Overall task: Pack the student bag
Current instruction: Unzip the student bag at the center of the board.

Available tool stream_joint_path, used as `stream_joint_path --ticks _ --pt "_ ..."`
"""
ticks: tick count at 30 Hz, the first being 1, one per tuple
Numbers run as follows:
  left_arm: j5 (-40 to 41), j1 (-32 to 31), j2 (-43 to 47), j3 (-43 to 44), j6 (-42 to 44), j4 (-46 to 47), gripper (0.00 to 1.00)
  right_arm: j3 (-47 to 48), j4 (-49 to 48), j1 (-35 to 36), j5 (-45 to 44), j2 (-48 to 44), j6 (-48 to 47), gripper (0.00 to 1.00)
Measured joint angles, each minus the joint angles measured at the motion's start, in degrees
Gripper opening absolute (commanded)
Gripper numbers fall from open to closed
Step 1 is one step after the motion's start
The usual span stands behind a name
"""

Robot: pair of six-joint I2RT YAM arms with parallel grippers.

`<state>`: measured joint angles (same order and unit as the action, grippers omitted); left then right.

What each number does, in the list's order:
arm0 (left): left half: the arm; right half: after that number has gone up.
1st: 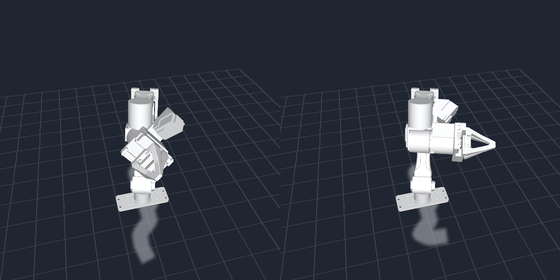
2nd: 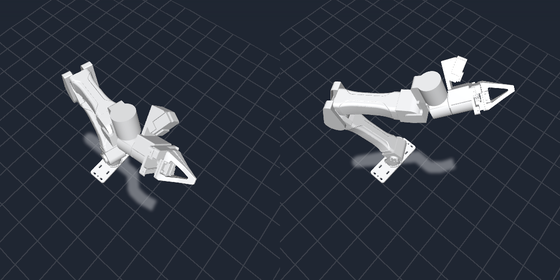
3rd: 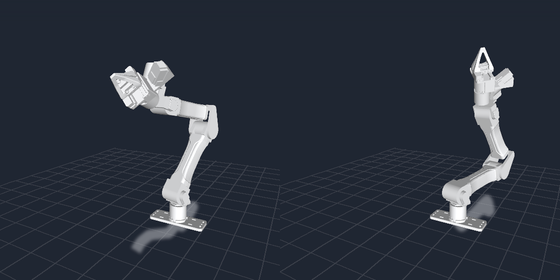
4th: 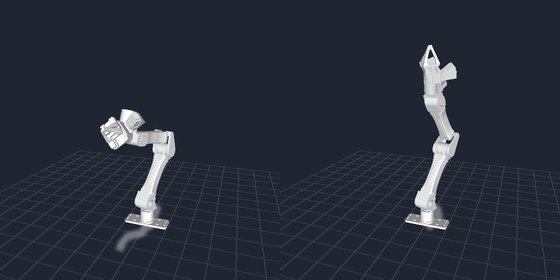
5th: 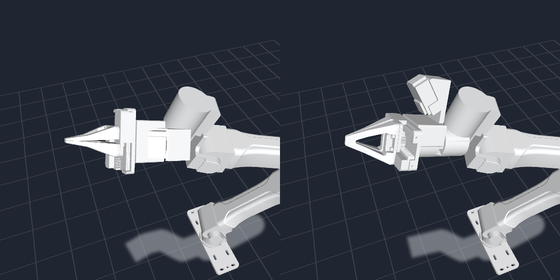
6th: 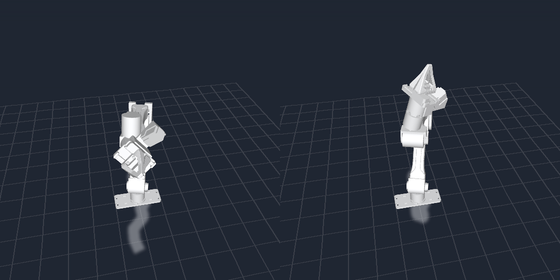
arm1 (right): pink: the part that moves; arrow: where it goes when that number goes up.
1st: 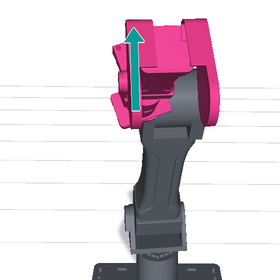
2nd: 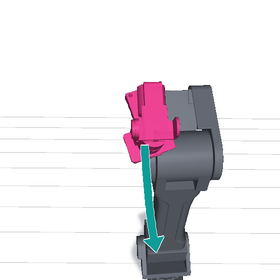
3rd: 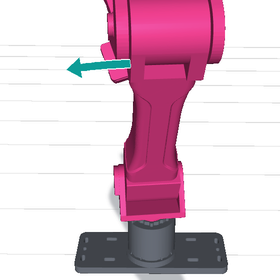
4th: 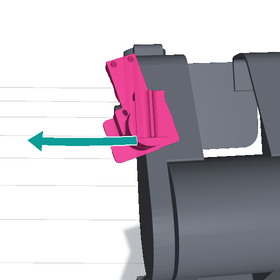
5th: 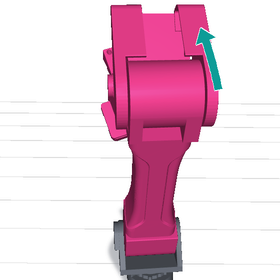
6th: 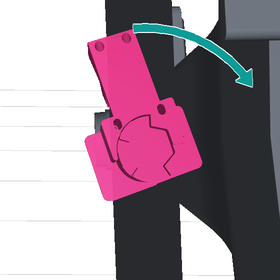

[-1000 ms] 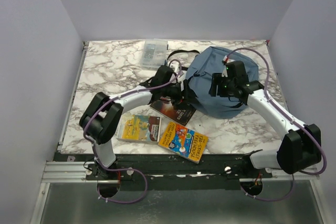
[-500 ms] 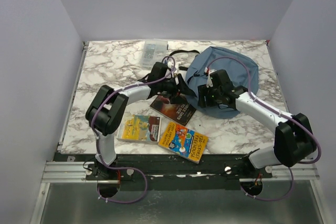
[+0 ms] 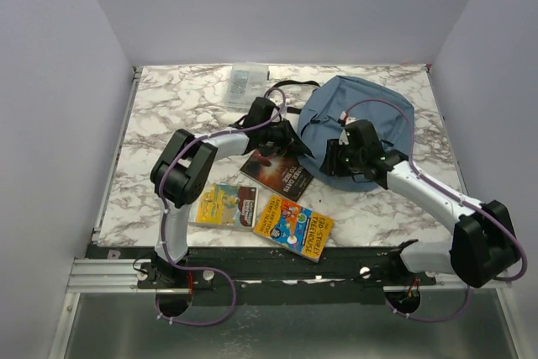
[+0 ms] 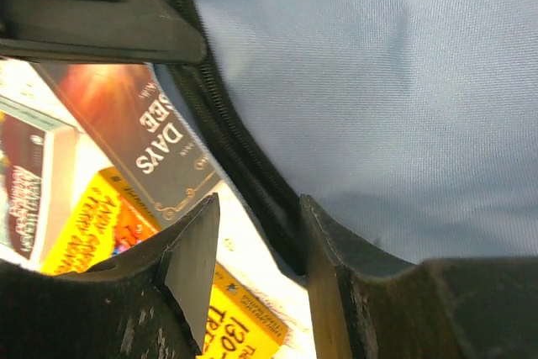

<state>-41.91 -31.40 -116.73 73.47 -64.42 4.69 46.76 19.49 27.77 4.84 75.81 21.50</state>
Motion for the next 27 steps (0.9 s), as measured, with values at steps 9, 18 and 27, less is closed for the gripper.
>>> stream_joint_path --ticks 9,18,27 --pt "-0.04 -0.33 -0.04 -8.24 -4.9 21.88 0.0 -7.32 -5.33 -0.02 3.65 -10.99 8.04 0.34" --pt "-0.68 -0.81 -3.3 -13.44 -16.83 47.43 0.0 -19.82 -15.63 -0.02 11.45 -4.98 15.91 0.36" --pt "-1.09 -0.59 -3.3 -13.88 -18.67 53.05 0.0 -0.24 0.15 0.04 4.66 -11.04 4.96 0.56"
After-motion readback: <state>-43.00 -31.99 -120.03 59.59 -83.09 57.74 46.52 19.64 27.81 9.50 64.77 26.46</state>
